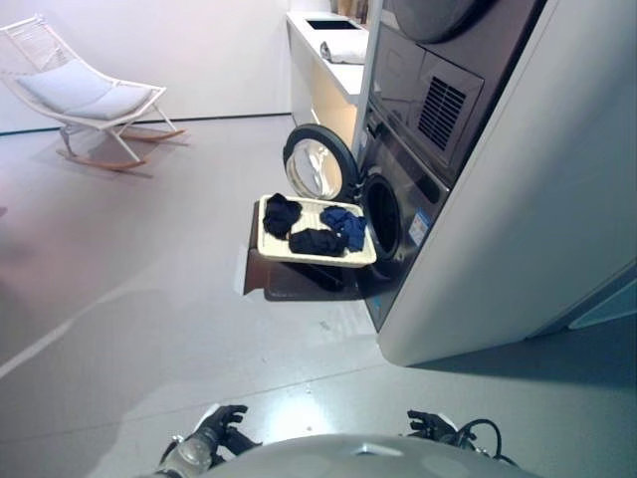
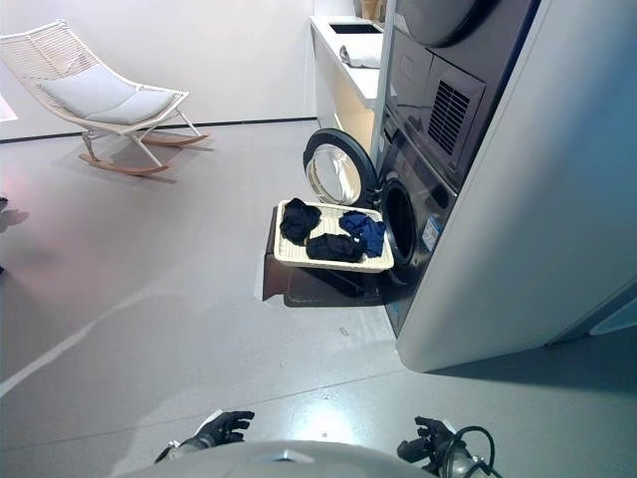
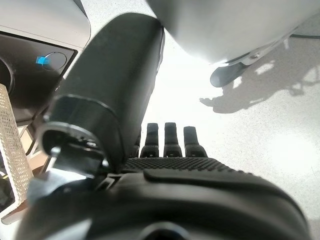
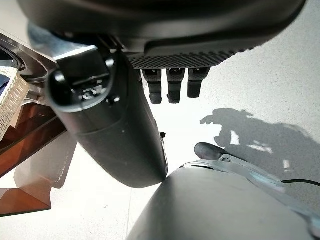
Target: Pick up the clothes and place them into the washing machine
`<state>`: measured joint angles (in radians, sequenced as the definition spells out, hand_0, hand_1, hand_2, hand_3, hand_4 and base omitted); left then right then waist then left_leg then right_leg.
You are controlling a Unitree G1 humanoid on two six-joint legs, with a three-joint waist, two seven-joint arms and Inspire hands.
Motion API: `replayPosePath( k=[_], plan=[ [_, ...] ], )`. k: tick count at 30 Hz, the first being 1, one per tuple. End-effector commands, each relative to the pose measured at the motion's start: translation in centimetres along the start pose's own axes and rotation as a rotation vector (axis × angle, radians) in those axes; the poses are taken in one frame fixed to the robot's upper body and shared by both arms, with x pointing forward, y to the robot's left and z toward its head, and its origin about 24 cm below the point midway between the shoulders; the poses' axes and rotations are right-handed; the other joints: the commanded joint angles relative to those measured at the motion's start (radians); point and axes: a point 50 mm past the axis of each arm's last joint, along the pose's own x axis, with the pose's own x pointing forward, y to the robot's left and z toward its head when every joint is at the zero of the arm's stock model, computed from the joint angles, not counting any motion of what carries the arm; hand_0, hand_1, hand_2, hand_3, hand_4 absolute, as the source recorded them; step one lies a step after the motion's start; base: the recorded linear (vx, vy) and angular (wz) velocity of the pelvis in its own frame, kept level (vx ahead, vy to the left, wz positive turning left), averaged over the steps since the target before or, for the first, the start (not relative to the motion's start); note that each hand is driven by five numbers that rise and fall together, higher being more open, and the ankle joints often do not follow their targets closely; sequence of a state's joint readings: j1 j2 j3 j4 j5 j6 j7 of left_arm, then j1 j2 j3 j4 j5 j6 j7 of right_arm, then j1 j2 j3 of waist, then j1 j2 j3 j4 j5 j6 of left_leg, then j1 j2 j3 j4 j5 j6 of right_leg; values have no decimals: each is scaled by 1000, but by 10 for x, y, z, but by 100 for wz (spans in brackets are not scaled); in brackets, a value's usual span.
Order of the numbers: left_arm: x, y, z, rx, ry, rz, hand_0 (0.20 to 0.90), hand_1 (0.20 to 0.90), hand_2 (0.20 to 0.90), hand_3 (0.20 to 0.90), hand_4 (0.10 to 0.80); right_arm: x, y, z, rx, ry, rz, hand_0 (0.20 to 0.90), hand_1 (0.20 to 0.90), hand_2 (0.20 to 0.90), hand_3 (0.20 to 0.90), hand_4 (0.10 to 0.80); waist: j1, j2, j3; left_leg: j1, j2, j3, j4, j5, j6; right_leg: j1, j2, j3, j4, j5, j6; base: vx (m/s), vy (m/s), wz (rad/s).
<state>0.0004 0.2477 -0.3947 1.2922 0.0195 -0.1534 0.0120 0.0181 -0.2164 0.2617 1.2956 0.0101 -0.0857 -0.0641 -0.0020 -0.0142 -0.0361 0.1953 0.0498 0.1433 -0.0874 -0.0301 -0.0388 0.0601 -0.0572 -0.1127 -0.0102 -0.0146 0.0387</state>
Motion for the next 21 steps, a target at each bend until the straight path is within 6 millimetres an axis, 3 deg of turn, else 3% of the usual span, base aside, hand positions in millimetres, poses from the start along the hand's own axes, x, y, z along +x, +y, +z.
replayPosePath(
  k=[1,12,21],
  plan=[
    [2,-5,3,-41,13,-24,900,900,900,900,800,-1,1,-10,-79,53,19,900,900,900,900,800,-13,-11,2,-88,-36,-9,0,24,26,6,-55,-22,29,11,79,0,0,0],
    [2,-7,-1,-56,48,-1,900,900,900,900,800,-1,-2,-11,-86,69,8,900,900,900,900,800,-10,-5,10,-87,-33,-13,0,25,25,9,-53,-28,28,4,77,0,0,0],
    [3,-4,6,-98,17,10,900,900,900,900,800,0,-5,-10,-77,66,-2,900,900,900,900,800,-6,1,20,-94,-24,-26,2,35,18,8,-44,-37,33,-5,66,4,-26,2]
  ],
)
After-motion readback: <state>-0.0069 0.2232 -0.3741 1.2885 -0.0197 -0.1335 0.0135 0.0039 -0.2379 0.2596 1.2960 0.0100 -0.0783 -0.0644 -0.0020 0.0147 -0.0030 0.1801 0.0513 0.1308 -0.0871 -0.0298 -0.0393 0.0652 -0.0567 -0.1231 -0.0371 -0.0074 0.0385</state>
